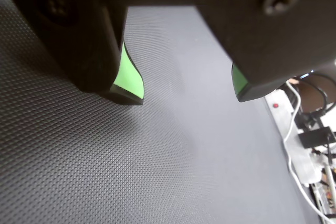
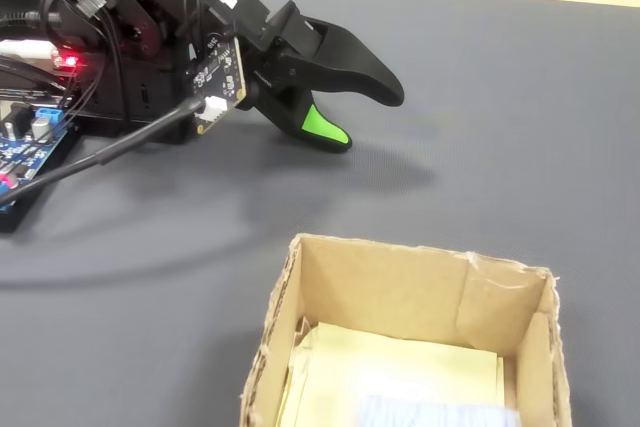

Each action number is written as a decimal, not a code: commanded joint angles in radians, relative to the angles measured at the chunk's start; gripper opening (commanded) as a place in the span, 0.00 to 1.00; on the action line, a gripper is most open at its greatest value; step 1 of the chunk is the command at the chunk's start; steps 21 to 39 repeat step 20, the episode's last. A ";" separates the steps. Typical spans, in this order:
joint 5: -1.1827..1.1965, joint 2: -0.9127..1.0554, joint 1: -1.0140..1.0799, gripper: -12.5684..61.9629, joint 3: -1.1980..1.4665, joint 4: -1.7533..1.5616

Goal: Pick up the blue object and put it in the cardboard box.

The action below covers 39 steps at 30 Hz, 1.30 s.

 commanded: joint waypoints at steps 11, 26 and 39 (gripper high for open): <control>0.005 0.083 0.018 0.62 0.040 0.106; 0.005 0.083 0.018 0.62 0.040 0.107; 0.005 0.083 0.018 0.62 0.040 0.107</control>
